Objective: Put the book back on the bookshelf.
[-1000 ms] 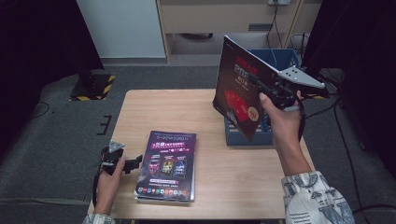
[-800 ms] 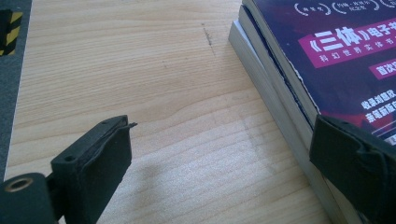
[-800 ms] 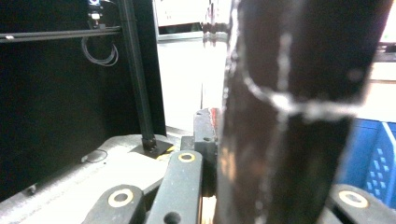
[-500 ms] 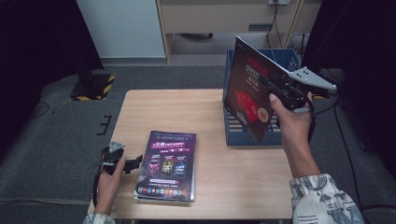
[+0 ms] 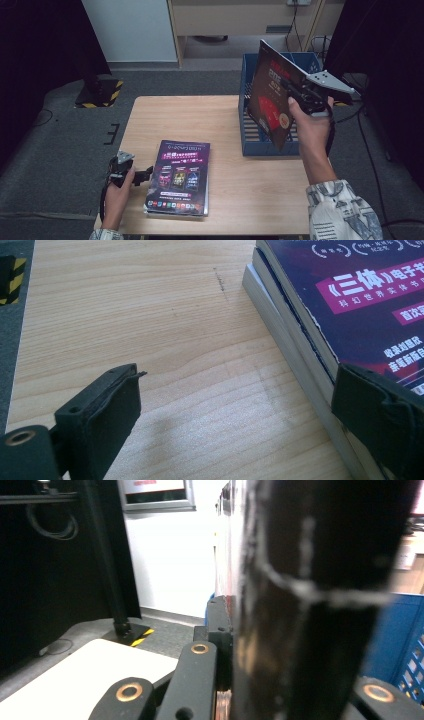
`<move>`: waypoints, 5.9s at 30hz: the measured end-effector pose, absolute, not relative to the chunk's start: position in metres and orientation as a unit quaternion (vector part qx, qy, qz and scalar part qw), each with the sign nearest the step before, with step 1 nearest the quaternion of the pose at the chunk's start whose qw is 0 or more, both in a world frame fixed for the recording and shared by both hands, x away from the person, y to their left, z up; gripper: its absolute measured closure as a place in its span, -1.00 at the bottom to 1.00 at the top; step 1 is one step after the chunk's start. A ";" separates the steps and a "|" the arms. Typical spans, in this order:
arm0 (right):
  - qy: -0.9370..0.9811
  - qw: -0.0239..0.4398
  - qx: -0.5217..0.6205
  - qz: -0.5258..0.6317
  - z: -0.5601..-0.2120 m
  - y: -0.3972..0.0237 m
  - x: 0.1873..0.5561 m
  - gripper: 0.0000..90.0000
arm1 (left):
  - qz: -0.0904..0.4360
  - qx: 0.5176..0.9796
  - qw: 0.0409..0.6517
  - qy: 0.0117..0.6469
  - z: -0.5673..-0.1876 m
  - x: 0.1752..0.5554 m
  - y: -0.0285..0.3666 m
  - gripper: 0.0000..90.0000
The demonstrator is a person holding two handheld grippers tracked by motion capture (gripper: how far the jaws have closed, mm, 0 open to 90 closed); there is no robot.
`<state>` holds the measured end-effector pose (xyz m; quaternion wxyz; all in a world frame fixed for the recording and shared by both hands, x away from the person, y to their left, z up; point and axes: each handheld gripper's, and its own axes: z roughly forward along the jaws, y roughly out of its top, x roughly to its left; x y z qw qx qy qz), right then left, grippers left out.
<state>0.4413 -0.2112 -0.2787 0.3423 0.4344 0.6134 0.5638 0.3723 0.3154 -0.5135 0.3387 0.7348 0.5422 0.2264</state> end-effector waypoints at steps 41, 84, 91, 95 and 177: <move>0.570 0.406 0.473 0.535 -0.334 -0.167 0.506 0.93 | 0.225 0.733 0.346 0.541 -0.514 0.374 0.315 -0.89; 0.585 0.413 0.473 0.514 -0.391 -0.131 0.504 0.92 | 0.225 0.732 0.347 0.541 -0.514 0.374 0.315 -0.87; 0.591 0.413 0.469 0.510 -0.393 -0.124 0.502 0.89 | 0.224 0.732 0.349 0.541 -0.514 0.374 0.315 -0.87; 0.595 0.413 0.466 0.509 -0.394 -0.121 0.502 0.86 | 0.224 0.732 0.349 0.541 -0.514 0.374 0.315 -0.87; 0.617 0.402 0.443 0.512 -0.389 -0.116 0.489 -0.10 | 0.224 0.734 0.345 0.540 -0.514 0.374 0.314 -0.86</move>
